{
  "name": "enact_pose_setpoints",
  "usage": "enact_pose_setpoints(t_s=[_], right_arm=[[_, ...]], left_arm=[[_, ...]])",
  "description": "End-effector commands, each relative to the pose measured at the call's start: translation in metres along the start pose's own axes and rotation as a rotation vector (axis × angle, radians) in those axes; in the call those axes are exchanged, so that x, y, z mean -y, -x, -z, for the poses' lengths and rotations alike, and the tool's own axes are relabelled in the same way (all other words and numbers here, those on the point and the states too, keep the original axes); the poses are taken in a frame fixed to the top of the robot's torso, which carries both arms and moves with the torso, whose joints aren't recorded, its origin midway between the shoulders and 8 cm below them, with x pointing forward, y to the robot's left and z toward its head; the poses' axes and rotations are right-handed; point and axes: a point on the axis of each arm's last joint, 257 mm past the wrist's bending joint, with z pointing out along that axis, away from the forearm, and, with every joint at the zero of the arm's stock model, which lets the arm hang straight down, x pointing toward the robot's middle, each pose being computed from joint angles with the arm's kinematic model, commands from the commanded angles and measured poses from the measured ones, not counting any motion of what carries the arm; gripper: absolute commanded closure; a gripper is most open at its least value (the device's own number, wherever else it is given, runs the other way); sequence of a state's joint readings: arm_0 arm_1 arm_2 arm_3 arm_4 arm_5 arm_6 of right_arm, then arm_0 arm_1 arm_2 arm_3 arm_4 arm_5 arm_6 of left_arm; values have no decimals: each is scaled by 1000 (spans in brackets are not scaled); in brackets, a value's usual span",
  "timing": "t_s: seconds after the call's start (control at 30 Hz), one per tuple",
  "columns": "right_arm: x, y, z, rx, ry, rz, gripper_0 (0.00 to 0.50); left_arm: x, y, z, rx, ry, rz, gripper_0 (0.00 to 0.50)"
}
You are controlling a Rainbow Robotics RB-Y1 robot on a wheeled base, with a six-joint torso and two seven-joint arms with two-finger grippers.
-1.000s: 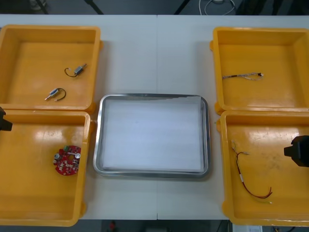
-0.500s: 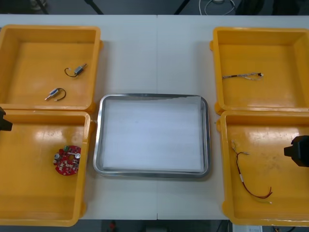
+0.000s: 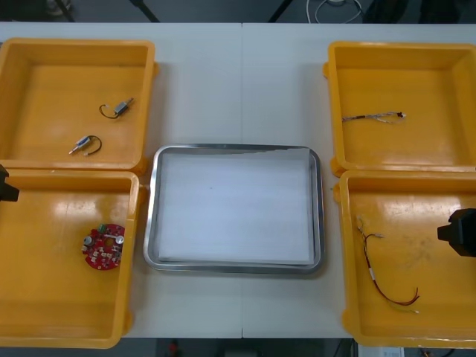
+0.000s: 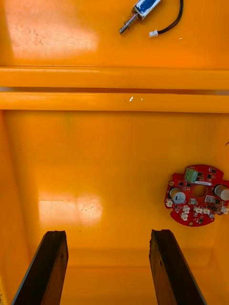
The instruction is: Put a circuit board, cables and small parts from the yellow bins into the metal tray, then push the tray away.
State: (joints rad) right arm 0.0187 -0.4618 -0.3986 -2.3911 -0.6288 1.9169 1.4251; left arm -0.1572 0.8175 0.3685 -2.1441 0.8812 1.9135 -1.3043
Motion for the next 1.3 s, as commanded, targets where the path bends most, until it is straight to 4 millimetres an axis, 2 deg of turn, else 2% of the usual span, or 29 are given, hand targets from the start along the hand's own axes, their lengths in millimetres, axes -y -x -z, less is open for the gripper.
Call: enact_pose_setpoints(t_s=[0.03,0.2,0.23,0.4,0.43,0.6,0.8,0.93,1.3], right_arm=[[-1,-8,0,-15,-5,-19,0],[-1,-8,0,-15,-5,-19,0],[6,1,4,0,-23,-10,0],[6,5,7,0,-25,19,0],[6,2,6,-6,-23,19,0],[5,-6,3,-27,-20,21,0],[3,-21,0,-57,-14,33,0],[-1,-50,-3,-109,-14,55,0],[-37,-61,-28,5,32,107,0]], left_arm=[[-12,0,11,8,48,-3,0],[-12,0,11,8,48,-3,0],[-12,0,11,8,48,-3,0],[-12,0,11,8,48,-3,0],[-2,-21,-8,-53,11,20,0],[4,-18,-7,-35,8,18,0],[14,-27,-14,-64,-3,2,0],[25,-31,-25,-54,-17,-11,0],[60,-44,-56,-17,-82,-2,0]])
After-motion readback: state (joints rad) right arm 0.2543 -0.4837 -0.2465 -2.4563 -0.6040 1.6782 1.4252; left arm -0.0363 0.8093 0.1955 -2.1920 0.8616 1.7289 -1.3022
